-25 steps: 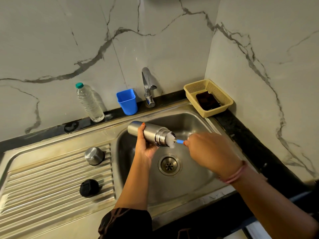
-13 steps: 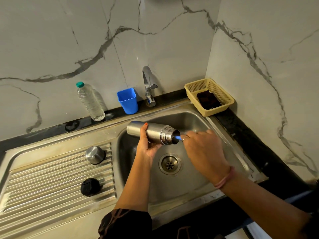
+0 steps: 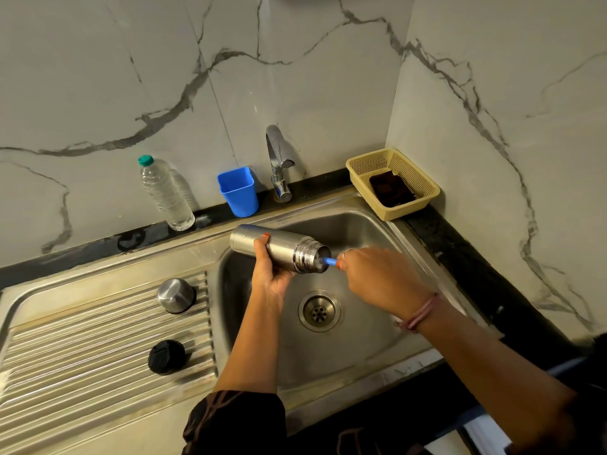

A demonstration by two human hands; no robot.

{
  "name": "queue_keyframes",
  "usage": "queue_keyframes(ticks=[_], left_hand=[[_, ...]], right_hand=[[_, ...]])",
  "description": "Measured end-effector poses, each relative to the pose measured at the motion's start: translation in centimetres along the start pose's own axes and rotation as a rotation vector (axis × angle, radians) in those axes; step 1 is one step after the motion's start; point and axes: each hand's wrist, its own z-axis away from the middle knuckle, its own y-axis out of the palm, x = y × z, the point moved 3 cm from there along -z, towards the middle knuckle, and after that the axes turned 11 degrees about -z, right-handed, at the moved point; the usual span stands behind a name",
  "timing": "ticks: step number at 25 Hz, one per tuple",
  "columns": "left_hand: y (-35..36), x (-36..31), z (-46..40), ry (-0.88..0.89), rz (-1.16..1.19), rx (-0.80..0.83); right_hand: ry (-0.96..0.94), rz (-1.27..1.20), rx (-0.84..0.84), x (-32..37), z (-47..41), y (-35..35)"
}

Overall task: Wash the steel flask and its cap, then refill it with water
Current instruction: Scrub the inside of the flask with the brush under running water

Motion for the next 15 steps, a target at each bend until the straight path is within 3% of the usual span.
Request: queue_keyframes(ticks=[4, 8, 15], left_hand=[[-0.5, -0.4, -0.2, 0.012, 0.046, -0.009], [-0.1, 0.0, -0.1, 0.008, 0.048, -0.008], [0.1, -0.2, 0.1, 0.005, 0.03, 0.015]], right_hand=[[-0.017, 0.051, 0.01, -1.9, 1.7, -2.1], [0.006, 0.111, -0.112, 0.5, 1.5, -1.1], [-0.051, 0.054, -0.12, -0.5, 2.2, -1.0]])
